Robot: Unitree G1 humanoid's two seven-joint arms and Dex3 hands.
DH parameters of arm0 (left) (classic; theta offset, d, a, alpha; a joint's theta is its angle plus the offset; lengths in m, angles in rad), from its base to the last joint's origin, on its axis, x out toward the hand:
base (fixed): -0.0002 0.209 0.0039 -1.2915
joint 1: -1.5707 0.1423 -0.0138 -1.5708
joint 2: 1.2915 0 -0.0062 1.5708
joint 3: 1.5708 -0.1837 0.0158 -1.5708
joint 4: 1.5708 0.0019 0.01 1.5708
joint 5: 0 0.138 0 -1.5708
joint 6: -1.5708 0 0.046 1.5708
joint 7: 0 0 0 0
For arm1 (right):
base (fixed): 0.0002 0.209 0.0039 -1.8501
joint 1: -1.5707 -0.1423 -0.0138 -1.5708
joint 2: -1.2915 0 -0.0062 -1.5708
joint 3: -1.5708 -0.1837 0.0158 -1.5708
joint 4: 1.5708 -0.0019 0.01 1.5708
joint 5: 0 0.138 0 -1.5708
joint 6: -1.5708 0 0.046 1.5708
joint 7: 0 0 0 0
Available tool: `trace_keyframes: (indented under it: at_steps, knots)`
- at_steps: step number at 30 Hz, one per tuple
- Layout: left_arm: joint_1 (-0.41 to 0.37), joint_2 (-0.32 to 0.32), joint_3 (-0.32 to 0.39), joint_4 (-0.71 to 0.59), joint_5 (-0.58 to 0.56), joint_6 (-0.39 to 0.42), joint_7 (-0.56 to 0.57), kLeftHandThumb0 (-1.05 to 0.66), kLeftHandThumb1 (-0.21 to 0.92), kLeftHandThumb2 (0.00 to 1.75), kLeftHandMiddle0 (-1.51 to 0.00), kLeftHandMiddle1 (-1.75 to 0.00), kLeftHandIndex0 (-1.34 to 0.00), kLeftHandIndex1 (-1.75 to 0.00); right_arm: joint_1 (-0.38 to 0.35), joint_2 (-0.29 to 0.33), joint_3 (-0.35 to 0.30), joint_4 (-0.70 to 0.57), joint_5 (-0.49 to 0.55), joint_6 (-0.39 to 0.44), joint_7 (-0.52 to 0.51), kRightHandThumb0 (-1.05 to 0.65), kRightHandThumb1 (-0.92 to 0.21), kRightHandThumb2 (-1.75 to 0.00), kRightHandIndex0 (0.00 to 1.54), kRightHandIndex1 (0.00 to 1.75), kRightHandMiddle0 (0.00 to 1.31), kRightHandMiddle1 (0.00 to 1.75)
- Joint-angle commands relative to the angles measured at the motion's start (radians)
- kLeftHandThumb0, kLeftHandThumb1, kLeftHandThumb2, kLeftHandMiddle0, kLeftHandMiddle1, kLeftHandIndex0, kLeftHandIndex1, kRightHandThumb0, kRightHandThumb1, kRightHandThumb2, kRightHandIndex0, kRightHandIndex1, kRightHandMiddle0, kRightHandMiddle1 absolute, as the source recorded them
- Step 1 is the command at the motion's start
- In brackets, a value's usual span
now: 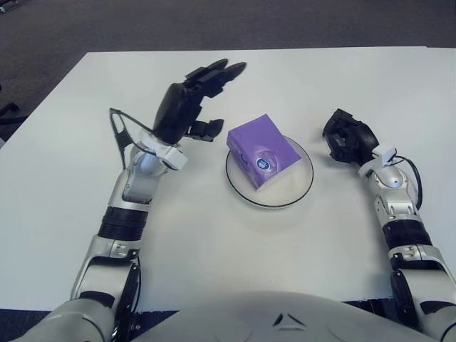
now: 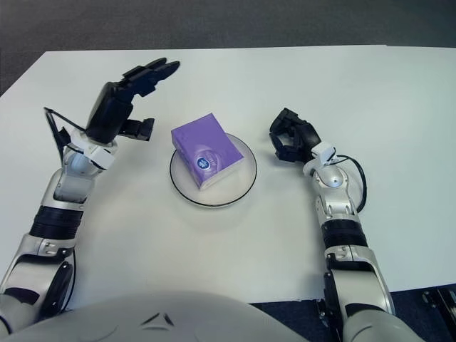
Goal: Put the tissue paper into the plate.
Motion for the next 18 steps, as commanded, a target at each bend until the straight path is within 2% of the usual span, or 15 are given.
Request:
trace_keyframes:
  at_steps: [1, 2, 3, 4, 5, 7, 10, 12, 15, 18]
  knots:
    - [-0.017, 0.014, 0.024, 0.086, 0.005, -0.005, 0.053, -0.91, 0.92, 0.95, -0.73, -0.6, -0.71, -0.24, 0.115, 0.032, 0.059, 0.06, -0.054, 0.119, 0.026, -0.39, -0.65, -0.87, 0.82, 1.75, 0.37, 1.75]
    - [-0.016, 0.011, 0.022, 0.091, -0.001, -0.003, 0.057, -0.88, 0.92, 0.94, -0.67, -0.86, -0.64, -0.47, 0.116, 0.032, 0.059, 0.058, -0.054, 0.12, 0.026, -0.39, -0.65, -0.87, 0.82, 1.75, 0.37, 1.75]
    - [-0.007, -0.003, 0.022, 0.134, -0.061, -0.011, 0.038, -0.86, 0.92, 0.93, -0.62, -1.02, -0.57, -0.65, 0.116, 0.032, 0.058, 0.057, -0.054, 0.121, 0.026, -0.39, -0.65, -0.87, 0.82, 1.75, 0.37, 1.75]
    - [0.004, -0.021, 0.026, 0.157, -0.12, -0.008, 0.022, -0.85, 0.92, 0.92, -0.6, -1.11, -0.55, -0.73, 0.115, 0.032, 0.058, 0.056, -0.053, 0.123, 0.025, -0.39, -0.66, -0.87, 0.82, 1.75, 0.36, 1.75]
    - [0.011, -0.032, 0.028, 0.174, -0.162, -0.006, 0.011, -0.8, 0.92, 0.89, -0.58, -1.31, -0.5, -0.93, 0.114, 0.032, 0.058, 0.057, -0.053, 0.123, 0.025, -0.39, -0.66, -0.86, 0.82, 1.75, 0.36, 1.75]
    - [0.01, -0.044, 0.037, 0.228, -0.234, -0.025, -0.005, -0.71, 0.92, 0.85, -0.55, -1.55, -0.45, -1.2, 0.113, 0.032, 0.058, 0.059, -0.054, 0.124, 0.024, -0.39, -0.66, -0.86, 0.82, 1.75, 0.36, 1.75]
    - [-0.01, -0.042, 0.053, 0.343, -0.265, -0.101, 0.016, -0.61, 0.92, 0.8, -0.55, -1.66, -0.42, -1.39, 0.109, 0.034, 0.057, 0.065, -0.055, 0.122, 0.02, -0.39, -0.66, -0.85, 0.81, 1.75, 0.36, 1.75]
    - [-0.021, -0.043, 0.073, 0.416, -0.235, -0.151, 0.085, -0.43, 0.92, 0.7, -0.54, -1.71, -0.4, -1.6, 0.107, 0.036, 0.055, 0.069, -0.056, 0.119, 0.013, -0.38, -0.67, -0.85, 0.81, 1.75, 0.36, 1.75]
    - [-0.019, -0.063, 0.096, 0.466, -0.229, -0.188, 0.144, -0.37, 0.92, 0.57, -0.51, -1.74, -0.28, -1.7, 0.105, 0.042, 0.049, 0.072, -0.057, 0.111, -0.004, -0.38, -0.67, -0.85, 0.81, 1.75, 0.36, 1.75]
    - [0.003, -0.123, 0.108, 0.467, -0.382, -0.165, 0.078, -0.36, 0.9, 0.56, -0.59, -1.74, -0.25, -1.73, 0.105, 0.059, 0.035, 0.074, -0.058, 0.095, -0.046, -0.38, -0.67, -0.84, 0.8, 1.75, 0.35, 1.75]
